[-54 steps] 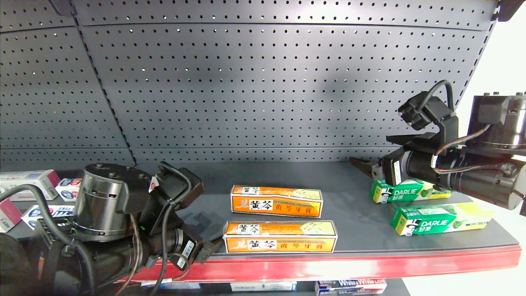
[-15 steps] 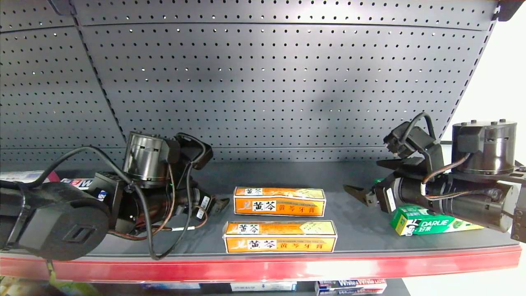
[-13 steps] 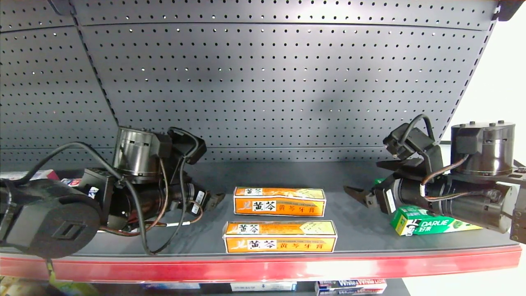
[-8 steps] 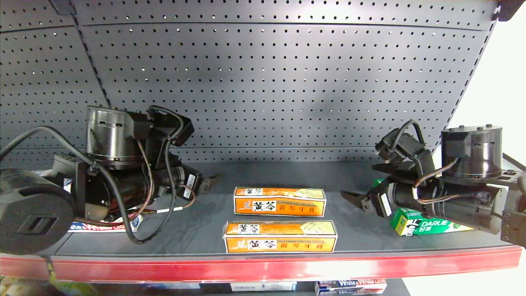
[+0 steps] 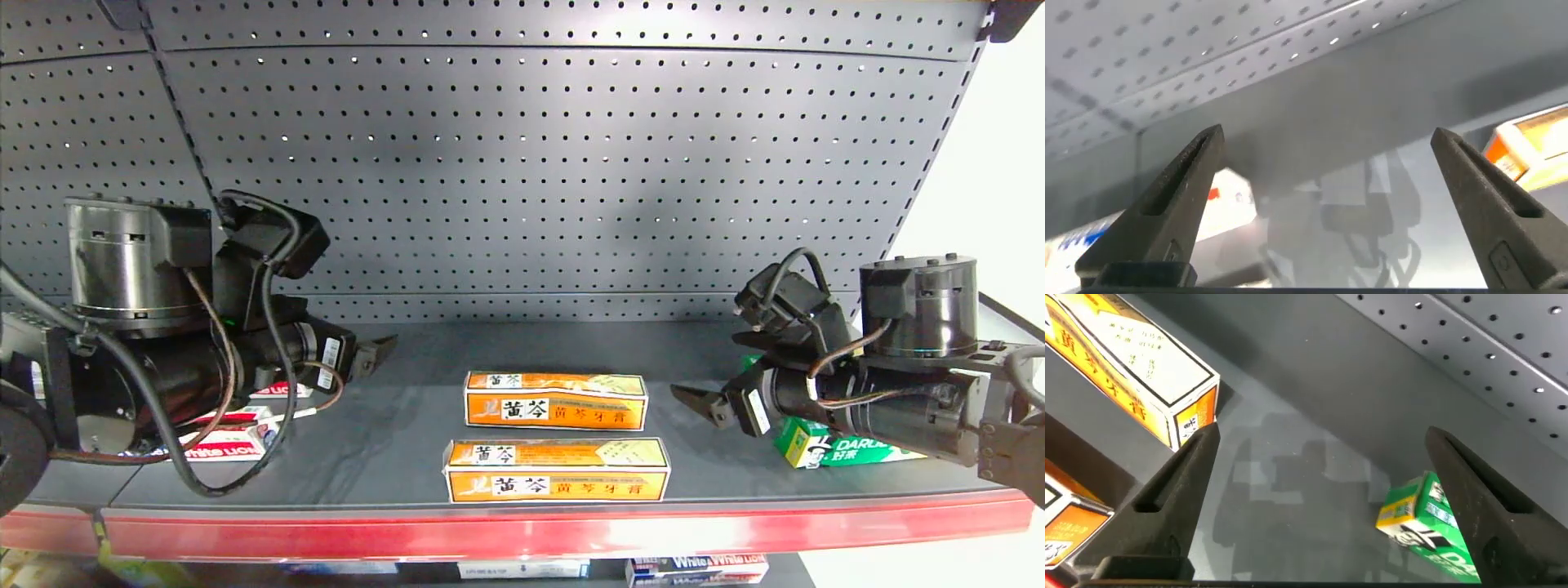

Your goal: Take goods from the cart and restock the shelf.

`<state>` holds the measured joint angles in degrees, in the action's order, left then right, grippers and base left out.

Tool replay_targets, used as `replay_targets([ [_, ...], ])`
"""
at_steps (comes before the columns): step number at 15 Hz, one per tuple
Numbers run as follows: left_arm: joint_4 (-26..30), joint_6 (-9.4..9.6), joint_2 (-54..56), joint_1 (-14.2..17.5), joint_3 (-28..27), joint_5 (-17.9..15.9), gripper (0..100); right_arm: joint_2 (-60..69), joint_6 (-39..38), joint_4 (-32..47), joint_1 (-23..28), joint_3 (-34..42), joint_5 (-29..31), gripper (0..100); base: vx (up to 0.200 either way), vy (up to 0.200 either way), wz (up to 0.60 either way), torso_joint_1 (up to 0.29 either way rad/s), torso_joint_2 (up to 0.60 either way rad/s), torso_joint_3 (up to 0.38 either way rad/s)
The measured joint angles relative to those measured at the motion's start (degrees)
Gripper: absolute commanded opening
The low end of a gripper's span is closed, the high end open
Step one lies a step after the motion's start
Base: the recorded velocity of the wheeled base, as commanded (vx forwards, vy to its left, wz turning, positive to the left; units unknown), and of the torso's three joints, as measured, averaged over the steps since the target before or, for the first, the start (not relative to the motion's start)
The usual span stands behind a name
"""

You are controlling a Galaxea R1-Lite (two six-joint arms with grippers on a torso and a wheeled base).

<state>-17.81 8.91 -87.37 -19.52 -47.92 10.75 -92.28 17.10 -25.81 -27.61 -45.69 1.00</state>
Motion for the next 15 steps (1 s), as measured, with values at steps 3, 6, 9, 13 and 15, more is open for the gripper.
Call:
replay_targets([
  [3, 0.00, 0.04, 2.62, 2.16, 1.80, -0.05, 100, -1.60, 0.02, -0.05, 0.11, -1.02, 0.00, 100, 0.000, 0.000, 0.00, 0.000, 0.00, 0.000],
  [6, 0.00, 0.06, 4.40, 3.75, 2.23, -0.11, 100, -3.22, 0.07, -0.09, -0.48, -1.66, -0.02, 100, 0.000, 0.000, 0.00, 0.000, 0.00, 0.000],
  [9, 0.00, 0.06, 5.07, 4.85, 2.41, -0.22, 100, -4.44, 0.09, -0.09, -0.63, -2.18, -0.02, 100, 0.000, 0.000, 0.00, 0.000, 0.00, 0.000],
  [13, 0.00, 0.04, 5.29, 5.02, 2.41, -0.22, 100, -5.86, 0.09, -0.09, -0.67, -3.47, -0.02, 100, 0.000, 0.000, 0.00, 0.000, 0.00, 0.000],
  [15, -0.02, 0.06, 5.29, 5.02, 2.50, -0.22, 100, -6.73, 0.07, -0.09, -0.69, -4.44, -0.10, 100, 0.000, 0.000, 0.00, 0.000, 0.00, 0.000],
])
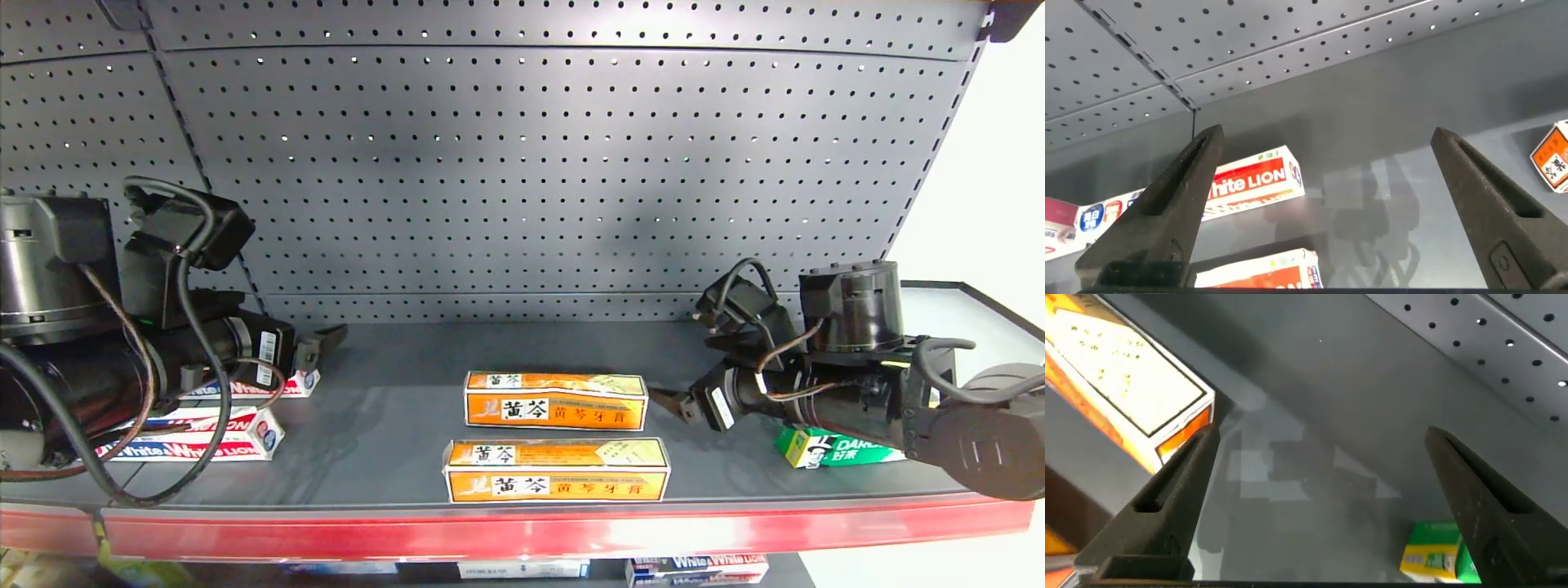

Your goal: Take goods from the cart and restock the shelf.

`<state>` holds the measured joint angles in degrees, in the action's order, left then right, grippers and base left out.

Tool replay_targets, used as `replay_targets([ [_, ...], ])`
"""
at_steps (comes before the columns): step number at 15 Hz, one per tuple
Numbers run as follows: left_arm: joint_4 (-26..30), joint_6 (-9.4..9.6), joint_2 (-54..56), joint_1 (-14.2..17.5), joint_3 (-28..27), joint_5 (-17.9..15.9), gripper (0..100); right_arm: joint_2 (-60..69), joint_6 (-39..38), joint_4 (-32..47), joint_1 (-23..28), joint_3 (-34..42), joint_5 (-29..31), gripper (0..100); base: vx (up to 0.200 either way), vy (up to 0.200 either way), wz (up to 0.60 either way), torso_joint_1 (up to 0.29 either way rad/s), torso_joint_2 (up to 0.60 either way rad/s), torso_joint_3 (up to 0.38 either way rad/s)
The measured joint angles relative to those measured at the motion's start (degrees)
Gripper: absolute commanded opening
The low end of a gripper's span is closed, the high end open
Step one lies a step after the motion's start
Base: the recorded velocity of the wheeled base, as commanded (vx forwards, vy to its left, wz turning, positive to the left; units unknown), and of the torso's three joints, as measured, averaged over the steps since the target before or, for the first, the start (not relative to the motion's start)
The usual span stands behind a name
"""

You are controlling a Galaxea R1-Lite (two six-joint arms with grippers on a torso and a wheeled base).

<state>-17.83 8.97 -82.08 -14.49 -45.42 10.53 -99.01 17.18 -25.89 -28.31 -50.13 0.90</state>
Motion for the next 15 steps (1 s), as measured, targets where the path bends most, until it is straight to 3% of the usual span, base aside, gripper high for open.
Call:
replay_targets([
  [12, 0.00, 0.00, 1.44, 0.78, 1.79, 0.05, 100, 1.27, -0.02, -0.05, 0.02, -0.78, -0.01, 100, 0.000, 0.000, 0.00, 0.000, 0.00, 0.000],
  [15, -0.04, 0.05, 4.77, 1.83, 4.50, 0.02, 100, 5.35, -0.07, -0.02, 0.26, -0.43, -0.06, 100, 0.000, 0.000, 0.00, 0.000, 0.00, 0.000],
])
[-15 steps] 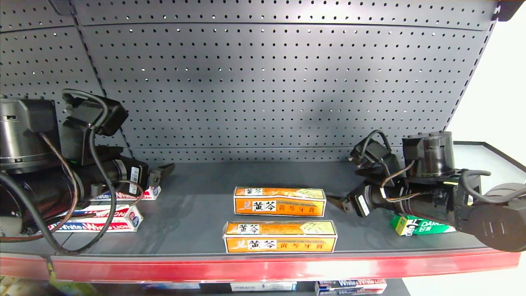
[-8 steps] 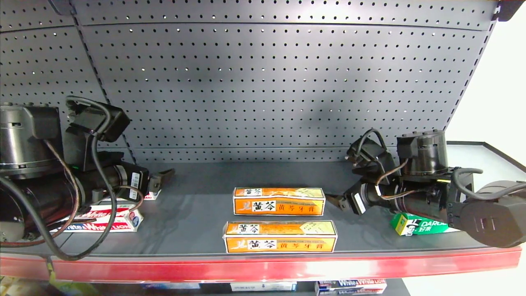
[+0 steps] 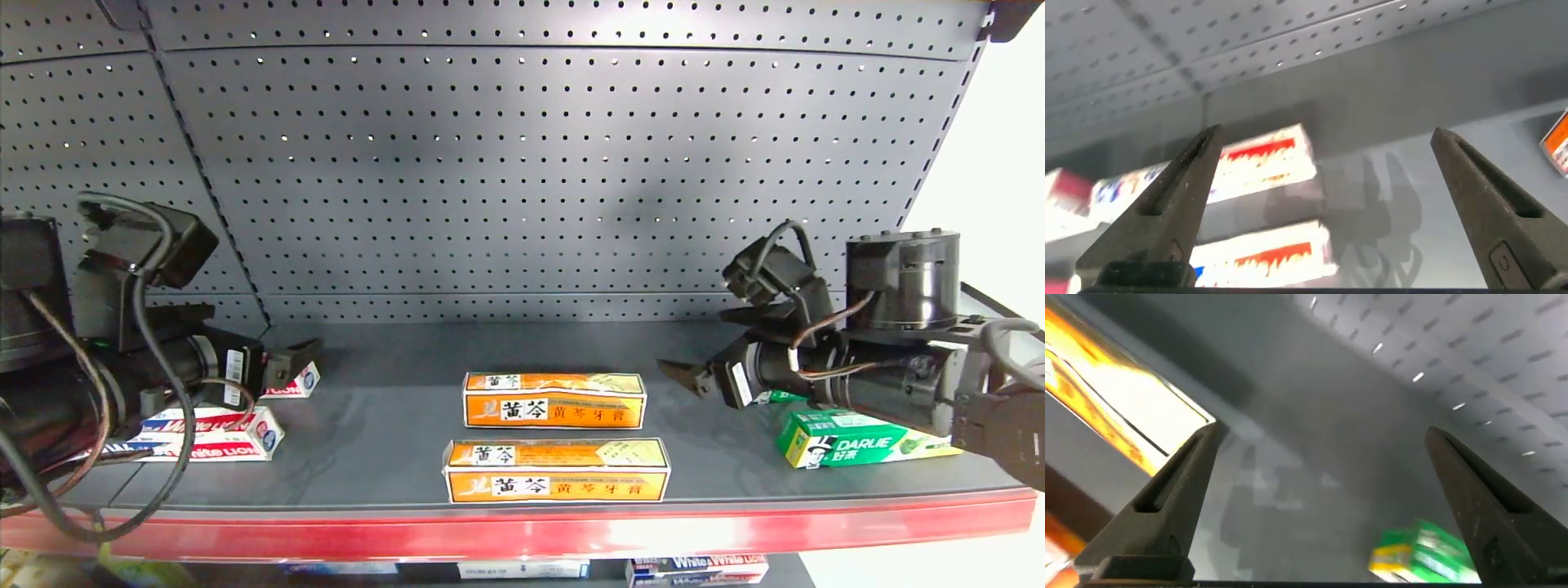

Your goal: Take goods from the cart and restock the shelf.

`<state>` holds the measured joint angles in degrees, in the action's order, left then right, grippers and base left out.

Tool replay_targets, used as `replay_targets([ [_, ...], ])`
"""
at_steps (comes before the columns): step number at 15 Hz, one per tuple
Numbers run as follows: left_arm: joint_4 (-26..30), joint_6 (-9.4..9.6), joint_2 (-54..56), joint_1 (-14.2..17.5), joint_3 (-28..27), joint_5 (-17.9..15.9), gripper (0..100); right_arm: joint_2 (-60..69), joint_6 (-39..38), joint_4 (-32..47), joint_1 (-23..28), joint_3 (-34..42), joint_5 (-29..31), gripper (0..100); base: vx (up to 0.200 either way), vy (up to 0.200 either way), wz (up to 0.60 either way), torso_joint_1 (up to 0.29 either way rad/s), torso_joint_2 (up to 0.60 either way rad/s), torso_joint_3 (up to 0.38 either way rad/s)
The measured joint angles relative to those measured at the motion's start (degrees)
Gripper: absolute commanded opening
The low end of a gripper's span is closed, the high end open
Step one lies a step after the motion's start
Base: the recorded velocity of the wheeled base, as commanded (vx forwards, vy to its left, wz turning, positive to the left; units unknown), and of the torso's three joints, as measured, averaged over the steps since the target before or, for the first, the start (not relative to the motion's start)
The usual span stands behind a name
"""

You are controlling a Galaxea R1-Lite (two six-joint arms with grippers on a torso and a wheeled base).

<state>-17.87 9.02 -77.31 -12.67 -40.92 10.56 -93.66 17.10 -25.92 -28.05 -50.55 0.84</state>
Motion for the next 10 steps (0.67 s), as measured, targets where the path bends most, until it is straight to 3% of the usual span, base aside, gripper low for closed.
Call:
replay_targets([
  [6, 0.02, 0.00, 15.80, 7.55, 11.69, -2.00, 100, 14.23, -0.41, -1.21, 1.93, 10.95, -1.16, 100, 0.000, 0.000, 0.00, 0.000, 0.00, 0.000],
  [10, 0.48, -0.11, 30.01, 9.73, 20.89, -1.89, 100, 26.58, -1.21, 0.85, 10.93, 16.74, -1.19, 100, 0.000, 0.000, 0.00, 0.000, 0.00, 0.000],
])
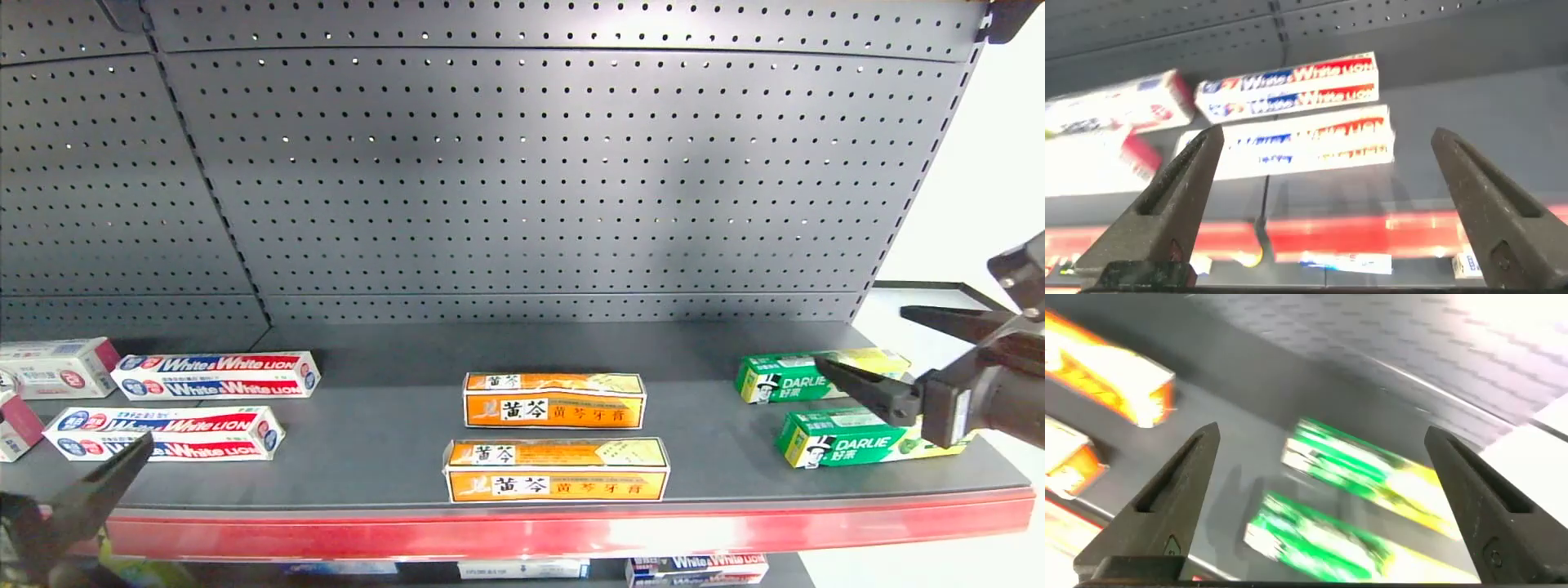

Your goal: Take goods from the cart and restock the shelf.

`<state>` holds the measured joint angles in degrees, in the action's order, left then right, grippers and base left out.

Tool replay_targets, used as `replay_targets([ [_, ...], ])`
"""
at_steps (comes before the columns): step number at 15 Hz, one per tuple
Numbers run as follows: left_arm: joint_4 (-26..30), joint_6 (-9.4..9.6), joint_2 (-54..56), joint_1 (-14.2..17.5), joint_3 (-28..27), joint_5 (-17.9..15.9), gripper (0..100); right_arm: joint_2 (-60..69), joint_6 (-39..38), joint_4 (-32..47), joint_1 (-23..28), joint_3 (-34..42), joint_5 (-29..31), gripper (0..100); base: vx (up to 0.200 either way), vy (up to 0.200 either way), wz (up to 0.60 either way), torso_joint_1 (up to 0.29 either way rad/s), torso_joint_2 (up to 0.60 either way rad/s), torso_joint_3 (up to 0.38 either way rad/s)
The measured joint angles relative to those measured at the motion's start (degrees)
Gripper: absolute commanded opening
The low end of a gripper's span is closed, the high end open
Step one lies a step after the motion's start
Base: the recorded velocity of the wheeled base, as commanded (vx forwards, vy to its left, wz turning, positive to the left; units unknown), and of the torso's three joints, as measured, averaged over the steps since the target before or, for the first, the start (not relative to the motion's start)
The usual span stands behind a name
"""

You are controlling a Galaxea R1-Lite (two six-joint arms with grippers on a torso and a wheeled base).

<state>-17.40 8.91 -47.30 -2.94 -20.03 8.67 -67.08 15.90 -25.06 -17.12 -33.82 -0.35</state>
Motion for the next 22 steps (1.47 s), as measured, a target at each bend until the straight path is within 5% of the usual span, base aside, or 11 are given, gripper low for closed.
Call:
replay_targets([
  [3, 0.29, -0.16, 8.98, 0.41, 6.34, 2.28, 100, 8.90, -5.47, 2.08, 6.45, 4.99, 0.20, 100, 0.000, 0.000, 0.00, 0.000, 0.00, 0.000],
  [7, 0.54, -3.96, 16.52, 0.49, 11.39, 11.80, 100, 21.92, -11.41, 6.89, 12.43, 13.70, 0.45, 100, 0.000, 0.000, 0.00, 0.000, 0.00, 0.000],
  [10, 0.60, -4.62, 19.02, 0.57, 13.49, 16.97, 100, 29.99, -12.11, 8.57, 15.58, 19.30, 1.04, 100, 0.000, 0.000, 0.00, 0.000, 0.00, 0.000],
  [15, 5.39, -4.56, 25.70, 1.45, 17.29, 19.43, 100, 38.89, -13.39, 16.81, 17.30, 21.83, 1.30, 100, 0.000, 0.000, 0.00, 0.000, 0.00, 0.000],
  [18, 8.01, -4.46, 29.03, 5.13, 18.49, 17.08, 100, 41.79, -13.54, 18.82, 17.16, 22.03, 1.06, 100, 0.000, 0.000, 0.00, 0.000, 0.00, 0.000],
  [22, 15.52, -4.46, 37.74, 3.07, 19.37, 2.46, 100, 45.76, -14.42, 19.10, 15.85, 24.32, -1.06, 100, 0.000, 0.000, 0.00, 0.000, 0.00, 0.000],
])
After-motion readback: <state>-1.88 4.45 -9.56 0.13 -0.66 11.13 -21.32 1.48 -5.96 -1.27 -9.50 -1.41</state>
